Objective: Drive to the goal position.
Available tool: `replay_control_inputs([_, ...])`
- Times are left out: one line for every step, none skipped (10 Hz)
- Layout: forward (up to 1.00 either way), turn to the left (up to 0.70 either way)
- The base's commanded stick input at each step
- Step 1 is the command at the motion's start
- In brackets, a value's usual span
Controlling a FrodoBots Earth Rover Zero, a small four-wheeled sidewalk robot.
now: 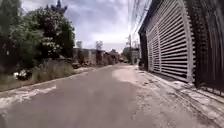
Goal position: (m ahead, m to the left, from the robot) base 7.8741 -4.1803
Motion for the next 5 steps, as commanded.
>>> replay_control_inputs([0.7,0.0])
replay_control_inputs([0.7,0.0])
replay_control_inputs([0.7,0.0])
replay_control_inputs([0.7,0.0])
replay_control_inputs([0.7,0.0])
